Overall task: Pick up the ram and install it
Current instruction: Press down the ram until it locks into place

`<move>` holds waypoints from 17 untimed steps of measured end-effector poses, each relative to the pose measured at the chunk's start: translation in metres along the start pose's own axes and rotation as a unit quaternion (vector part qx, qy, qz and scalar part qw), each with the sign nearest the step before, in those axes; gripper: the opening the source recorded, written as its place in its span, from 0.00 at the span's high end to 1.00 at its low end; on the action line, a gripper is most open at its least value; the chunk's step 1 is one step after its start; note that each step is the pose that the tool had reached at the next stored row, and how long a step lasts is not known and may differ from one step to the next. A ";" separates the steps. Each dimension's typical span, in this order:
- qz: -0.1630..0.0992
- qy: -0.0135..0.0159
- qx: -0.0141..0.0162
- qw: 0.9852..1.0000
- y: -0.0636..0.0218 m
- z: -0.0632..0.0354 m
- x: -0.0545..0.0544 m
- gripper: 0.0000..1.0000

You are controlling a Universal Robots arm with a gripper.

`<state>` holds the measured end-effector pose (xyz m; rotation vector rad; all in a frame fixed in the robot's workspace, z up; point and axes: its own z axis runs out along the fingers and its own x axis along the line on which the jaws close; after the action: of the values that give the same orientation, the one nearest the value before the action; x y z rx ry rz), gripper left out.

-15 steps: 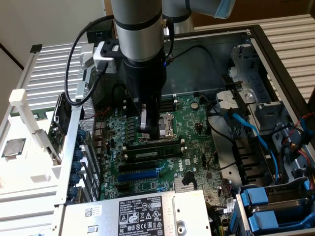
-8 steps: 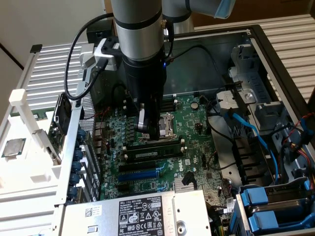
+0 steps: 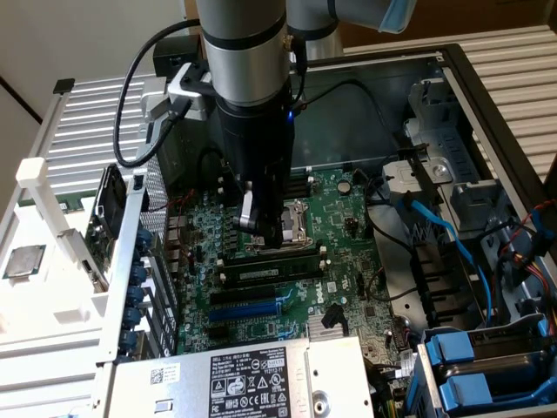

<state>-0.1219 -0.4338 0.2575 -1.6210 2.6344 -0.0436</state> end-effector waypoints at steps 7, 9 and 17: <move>0.038 0.002 0.001 0.999 -0.0001 -0.0011 0.000 0.89; 0.048 0.003 0.001 0.999 -0.0001 -0.0014 0.000 0.89; 0.092 0.005 0.002 0.996 -0.0001 -0.0020 0.000 0.89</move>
<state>-0.1219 -0.4339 0.2595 -1.3725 2.7756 -0.0498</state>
